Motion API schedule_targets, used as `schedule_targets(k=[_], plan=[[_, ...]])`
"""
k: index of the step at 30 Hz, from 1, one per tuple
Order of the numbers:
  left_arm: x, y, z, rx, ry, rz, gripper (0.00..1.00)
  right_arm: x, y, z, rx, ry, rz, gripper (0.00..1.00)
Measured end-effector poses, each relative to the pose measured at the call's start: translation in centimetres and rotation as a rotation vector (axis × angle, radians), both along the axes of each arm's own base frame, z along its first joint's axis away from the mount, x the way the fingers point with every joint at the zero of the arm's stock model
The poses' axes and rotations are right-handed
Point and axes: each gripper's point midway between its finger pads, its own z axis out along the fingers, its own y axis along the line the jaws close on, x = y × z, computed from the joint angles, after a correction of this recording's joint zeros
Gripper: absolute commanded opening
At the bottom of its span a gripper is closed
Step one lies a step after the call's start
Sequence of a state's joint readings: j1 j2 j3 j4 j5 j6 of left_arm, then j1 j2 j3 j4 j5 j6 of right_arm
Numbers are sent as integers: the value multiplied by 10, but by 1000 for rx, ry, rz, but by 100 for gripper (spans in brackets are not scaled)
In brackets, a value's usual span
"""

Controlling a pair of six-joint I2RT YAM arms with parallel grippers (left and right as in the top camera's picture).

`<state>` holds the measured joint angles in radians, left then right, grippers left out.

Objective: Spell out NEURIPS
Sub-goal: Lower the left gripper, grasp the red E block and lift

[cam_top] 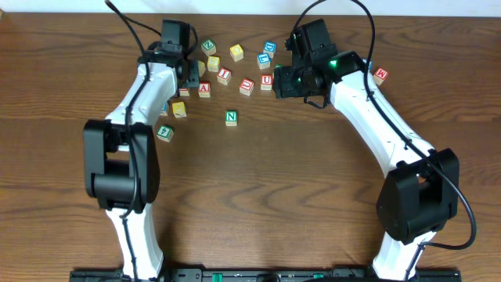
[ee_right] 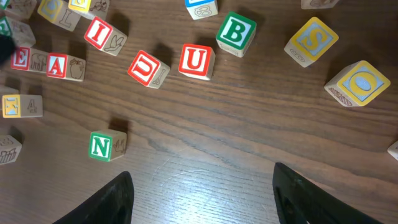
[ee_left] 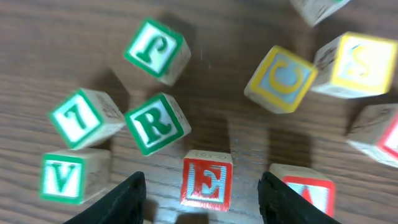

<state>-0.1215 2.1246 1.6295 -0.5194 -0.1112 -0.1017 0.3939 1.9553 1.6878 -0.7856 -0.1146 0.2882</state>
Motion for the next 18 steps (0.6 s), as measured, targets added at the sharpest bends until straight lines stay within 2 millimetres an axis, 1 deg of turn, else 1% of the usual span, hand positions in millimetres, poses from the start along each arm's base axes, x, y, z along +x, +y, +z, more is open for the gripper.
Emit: schedule_targets(k=[2,4,9,12,16,18], plan=[[-1,0,-13,-2,25,10,57,0,0,0,0,0,0,66],[-3,0,-20,-5,38,20,57,0,0,0,0,1,0,67],[-2,0,-25,-11,41,32,56,-1,0,0,-1,3,0,67],[-2,0,-27,-11,44,32,52,-1,0,-1,-2,4,0,67],[-3,0,-39,-12,64,42,46,-1,-1,-1,-3,6,0,67],[-5,1,-49,-11,84,45,44,-1,-1,-1,-3,7,0,67]])
